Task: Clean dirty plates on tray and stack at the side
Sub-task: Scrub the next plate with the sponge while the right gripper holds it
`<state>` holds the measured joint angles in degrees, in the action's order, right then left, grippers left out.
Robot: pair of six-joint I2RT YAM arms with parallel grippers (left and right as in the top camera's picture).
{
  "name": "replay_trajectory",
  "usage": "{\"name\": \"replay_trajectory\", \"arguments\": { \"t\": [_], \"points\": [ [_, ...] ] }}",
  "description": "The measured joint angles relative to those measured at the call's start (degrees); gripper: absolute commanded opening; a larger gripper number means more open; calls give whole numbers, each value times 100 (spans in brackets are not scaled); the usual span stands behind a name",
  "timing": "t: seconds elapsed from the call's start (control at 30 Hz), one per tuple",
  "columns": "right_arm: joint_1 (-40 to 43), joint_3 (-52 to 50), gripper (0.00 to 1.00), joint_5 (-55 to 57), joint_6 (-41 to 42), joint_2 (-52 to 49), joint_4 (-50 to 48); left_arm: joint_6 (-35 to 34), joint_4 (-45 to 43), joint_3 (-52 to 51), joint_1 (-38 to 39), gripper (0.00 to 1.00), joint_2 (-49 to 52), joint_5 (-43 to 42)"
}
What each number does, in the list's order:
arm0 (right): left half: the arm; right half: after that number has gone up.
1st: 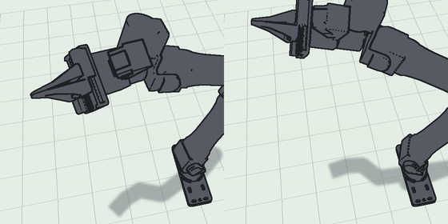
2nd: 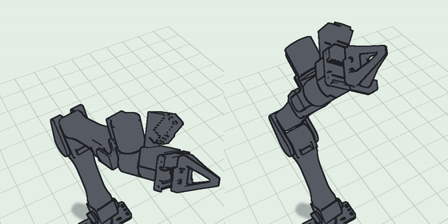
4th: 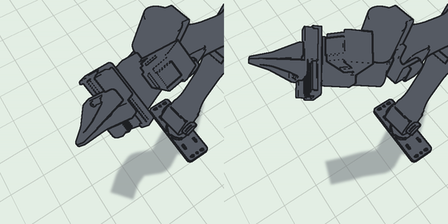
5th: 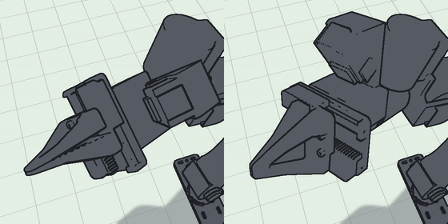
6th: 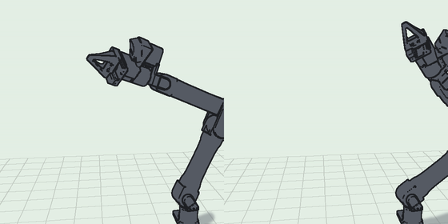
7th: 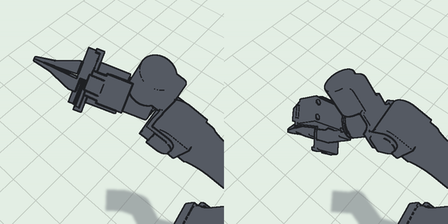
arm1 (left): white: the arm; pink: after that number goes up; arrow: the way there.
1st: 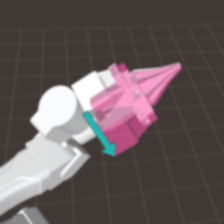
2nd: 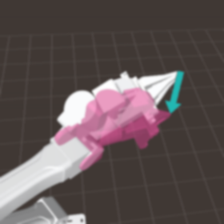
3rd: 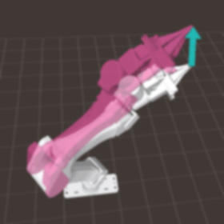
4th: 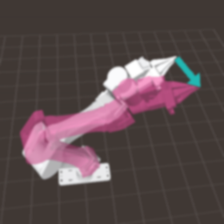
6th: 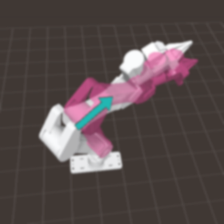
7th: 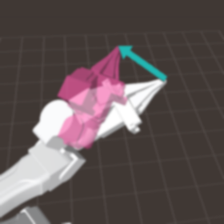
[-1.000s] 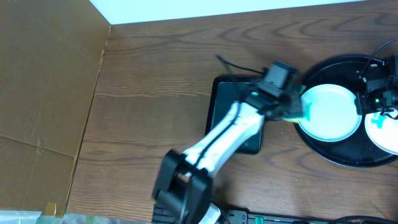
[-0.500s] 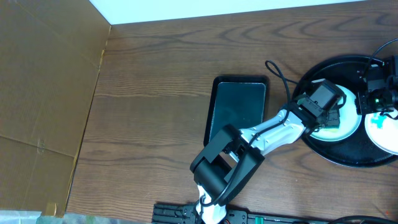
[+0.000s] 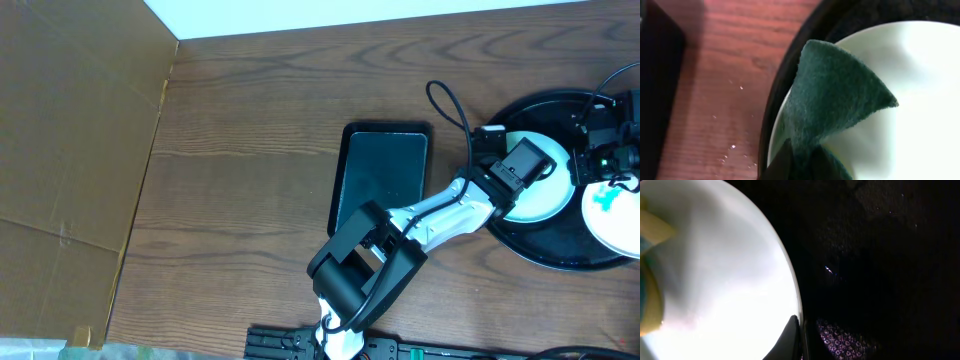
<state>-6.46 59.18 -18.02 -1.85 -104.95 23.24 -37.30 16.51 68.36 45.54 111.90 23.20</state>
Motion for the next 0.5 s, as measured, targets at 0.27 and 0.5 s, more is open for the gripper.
{"name": "replay_trajectory", "arguments": {
  "t": [0.27, 0.5],
  "points": [
    [2, 0, 1, 26, -2, 0, -4, -105, -492, 57, -85, 7, -195, -380],
    [2, 0, 1, 46, -2, 0, -9, -1067, -907, 68, -103, 7, -223, -1161]
  ]
}}
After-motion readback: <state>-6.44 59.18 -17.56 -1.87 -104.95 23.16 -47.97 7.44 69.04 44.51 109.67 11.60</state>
